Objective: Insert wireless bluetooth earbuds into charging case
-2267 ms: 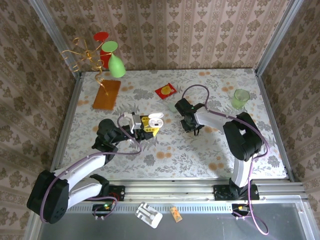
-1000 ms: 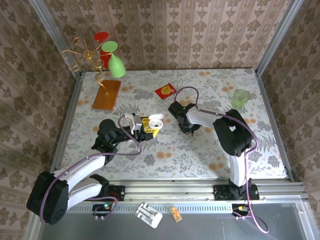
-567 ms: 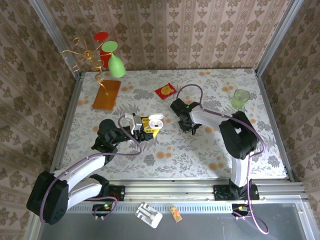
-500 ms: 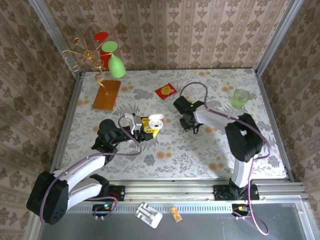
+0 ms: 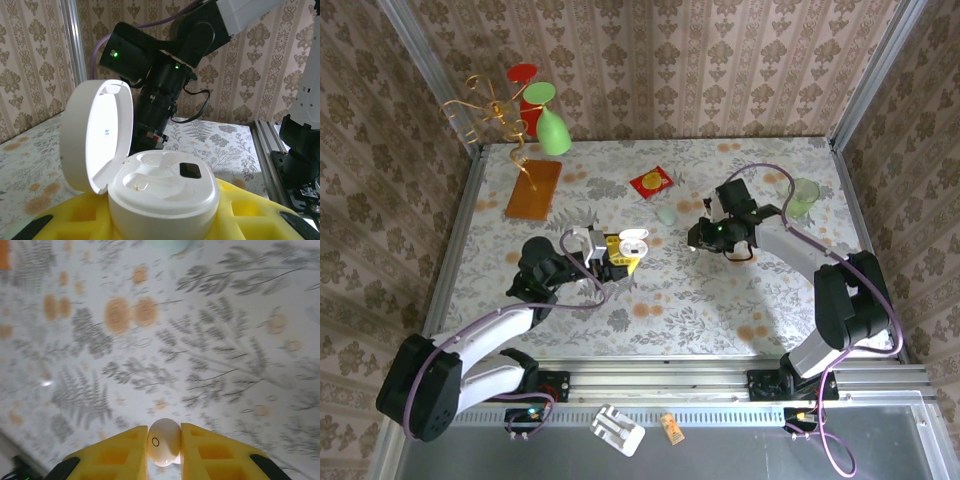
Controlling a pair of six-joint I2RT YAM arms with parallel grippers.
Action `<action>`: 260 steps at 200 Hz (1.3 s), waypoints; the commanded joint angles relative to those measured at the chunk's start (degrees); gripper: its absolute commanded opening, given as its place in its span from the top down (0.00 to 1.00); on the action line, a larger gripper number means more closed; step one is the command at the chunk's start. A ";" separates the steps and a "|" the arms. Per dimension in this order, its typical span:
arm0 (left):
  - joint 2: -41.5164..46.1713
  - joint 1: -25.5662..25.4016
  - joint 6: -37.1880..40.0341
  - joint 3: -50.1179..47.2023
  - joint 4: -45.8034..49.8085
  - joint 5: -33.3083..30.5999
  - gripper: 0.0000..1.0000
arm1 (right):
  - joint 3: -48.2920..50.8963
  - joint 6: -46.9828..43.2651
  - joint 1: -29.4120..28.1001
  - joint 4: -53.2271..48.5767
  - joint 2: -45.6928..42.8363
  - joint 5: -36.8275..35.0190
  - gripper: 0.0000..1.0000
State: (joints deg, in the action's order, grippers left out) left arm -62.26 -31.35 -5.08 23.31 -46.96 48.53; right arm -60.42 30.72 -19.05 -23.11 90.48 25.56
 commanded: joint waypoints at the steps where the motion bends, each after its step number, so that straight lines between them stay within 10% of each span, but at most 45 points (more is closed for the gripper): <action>1: -0.52 0.33 0.31 0.47 -3.13 -0.06 0.73 | 1.25 3.19 0.67 5.68 -3.67 10.13 0.79; 260: -3.92 1.56 -4.24 0.95 -9.83 1.49 0.74 | -8.05 -8.99 -13.65 8.88 -11.12 19.79 0.79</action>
State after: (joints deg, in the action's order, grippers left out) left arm -67.75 -30.22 -8.38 23.31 -54.94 49.67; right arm -67.18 23.57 -32.16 -13.89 78.61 44.25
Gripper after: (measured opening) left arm 0.360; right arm 0.216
